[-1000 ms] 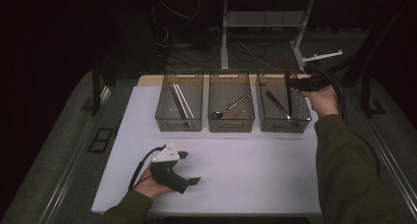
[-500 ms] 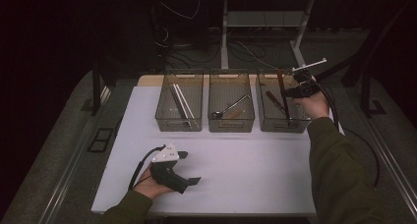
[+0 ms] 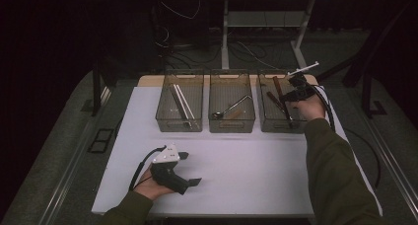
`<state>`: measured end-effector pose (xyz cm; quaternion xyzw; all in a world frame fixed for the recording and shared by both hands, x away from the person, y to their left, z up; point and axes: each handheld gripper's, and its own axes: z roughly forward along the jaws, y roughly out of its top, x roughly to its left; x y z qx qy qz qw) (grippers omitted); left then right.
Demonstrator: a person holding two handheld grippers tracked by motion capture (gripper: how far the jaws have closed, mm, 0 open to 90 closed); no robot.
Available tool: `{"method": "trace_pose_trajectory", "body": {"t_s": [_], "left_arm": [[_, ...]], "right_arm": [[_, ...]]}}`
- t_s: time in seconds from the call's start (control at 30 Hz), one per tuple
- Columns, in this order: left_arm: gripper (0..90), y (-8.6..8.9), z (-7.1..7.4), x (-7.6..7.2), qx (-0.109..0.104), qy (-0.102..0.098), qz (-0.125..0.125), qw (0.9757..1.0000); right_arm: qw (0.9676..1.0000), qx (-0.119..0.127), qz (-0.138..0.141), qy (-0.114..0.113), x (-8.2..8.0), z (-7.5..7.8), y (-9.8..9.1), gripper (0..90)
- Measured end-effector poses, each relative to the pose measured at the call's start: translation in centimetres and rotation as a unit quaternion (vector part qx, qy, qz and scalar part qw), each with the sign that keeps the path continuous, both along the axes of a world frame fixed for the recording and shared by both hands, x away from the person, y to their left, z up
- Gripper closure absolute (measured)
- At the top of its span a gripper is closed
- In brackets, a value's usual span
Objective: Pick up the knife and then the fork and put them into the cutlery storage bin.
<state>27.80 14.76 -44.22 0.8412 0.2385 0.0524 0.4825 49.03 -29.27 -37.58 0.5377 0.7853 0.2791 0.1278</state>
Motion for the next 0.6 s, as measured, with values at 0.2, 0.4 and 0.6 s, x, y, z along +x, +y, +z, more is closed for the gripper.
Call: {"method": "trace_pose_trajectory", "body": {"t_s": [0.2,0.4,0.6], "left_arm": [[0.0,0.0,0.0,0.0,-0.001,0.001,-0.001,1.0],[0.0,0.1,0.0,0.0,-0.001,0.0,-0.001,1.0],[0.0,0.1,0.0,0.0,0.001,-0.001,0.001,1.0]], "right_arm": [[0.9999,-0.009,-0.003,0.003,0.6,-1.0,0.8,75.4],[0.9999,0.004,-0.012,-0.009,0.4,-1.0,0.7,56.3],[0.9981,0.034,-0.008,-0.051,-0.7,-0.1,-0.2,41.2]]}}
